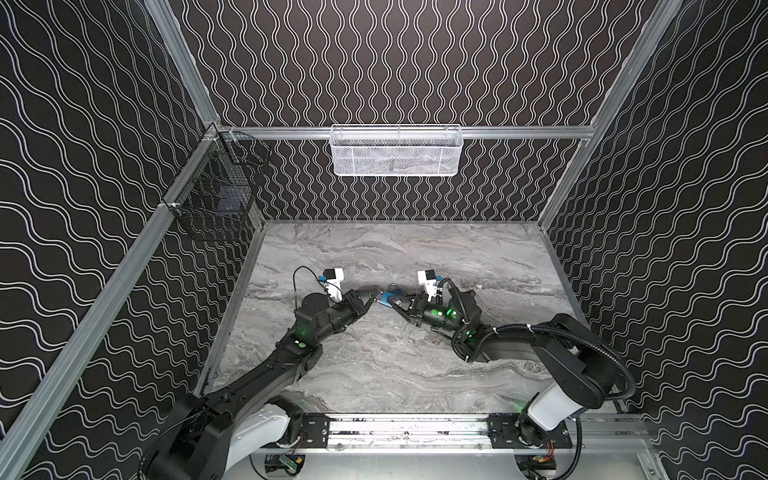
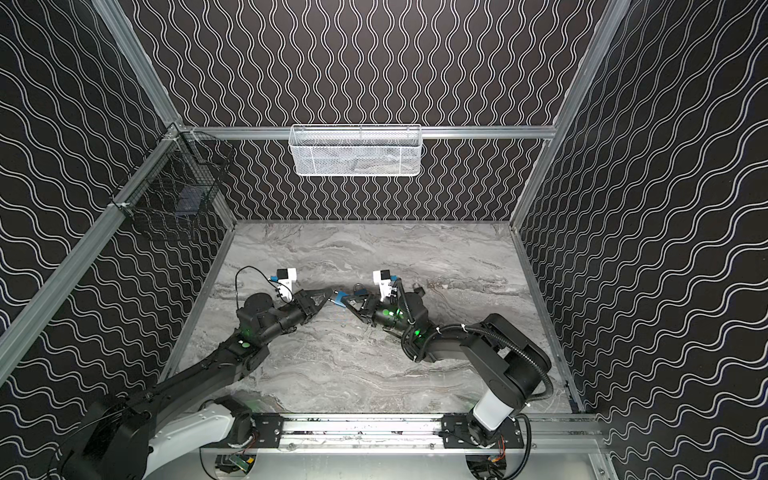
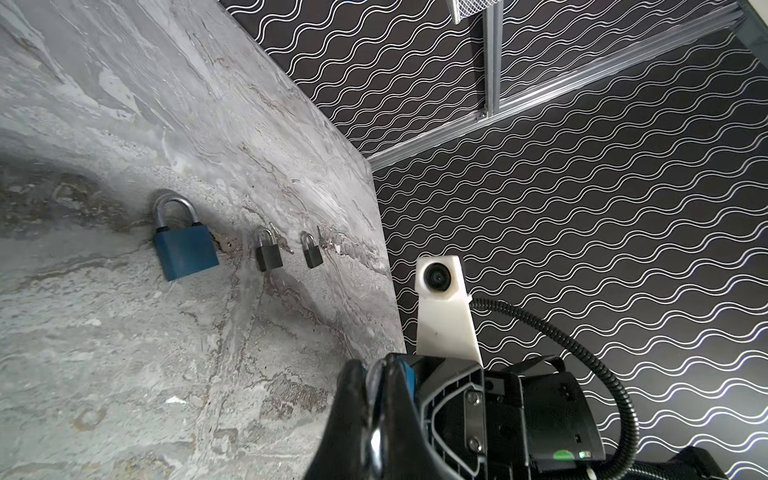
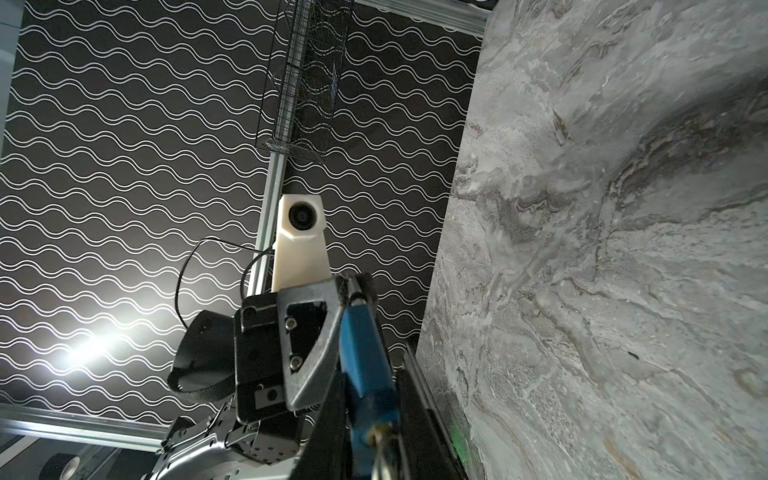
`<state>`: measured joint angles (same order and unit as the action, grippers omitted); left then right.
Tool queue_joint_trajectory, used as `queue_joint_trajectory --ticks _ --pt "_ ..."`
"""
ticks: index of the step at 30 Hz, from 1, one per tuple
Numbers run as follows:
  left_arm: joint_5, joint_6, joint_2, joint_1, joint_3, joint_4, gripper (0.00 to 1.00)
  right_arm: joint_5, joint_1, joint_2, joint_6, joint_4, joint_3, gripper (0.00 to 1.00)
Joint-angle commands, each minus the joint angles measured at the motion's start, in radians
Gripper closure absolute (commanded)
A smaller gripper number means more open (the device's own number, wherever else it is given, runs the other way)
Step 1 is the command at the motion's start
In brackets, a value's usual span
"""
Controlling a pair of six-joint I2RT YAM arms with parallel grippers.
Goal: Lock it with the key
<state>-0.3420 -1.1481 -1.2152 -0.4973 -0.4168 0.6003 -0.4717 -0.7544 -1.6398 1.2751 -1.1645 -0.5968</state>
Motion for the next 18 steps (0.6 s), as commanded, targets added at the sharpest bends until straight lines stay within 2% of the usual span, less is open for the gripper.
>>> queue_joint_trajectory --ticks 1,8,14,18 --pt "-0.266 0.032 0.005 -0.015 0.008 0.094 1.00 -0.116 -0.004 -0.004 0.012 -0.018 -0.018 1.00" --pt "-0.296 0.057 0.004 -0.014 0.019 0.157 1.00 -0.120 0.021 -0.041 0.135 -0.144 0.028 1.00" --pt "-0.328 0.061 -0.010 -0.015 0.018 0.185 1.00 -0.124 0.024 -0.051 0.143 -0.152 0.017 1.00" --pt "-0.344 0.073 -0.020 -0.018 0.005 0.161 1.00 -0.142 0.023 -0.037 0.090 -0.073 -0.016 1.00"
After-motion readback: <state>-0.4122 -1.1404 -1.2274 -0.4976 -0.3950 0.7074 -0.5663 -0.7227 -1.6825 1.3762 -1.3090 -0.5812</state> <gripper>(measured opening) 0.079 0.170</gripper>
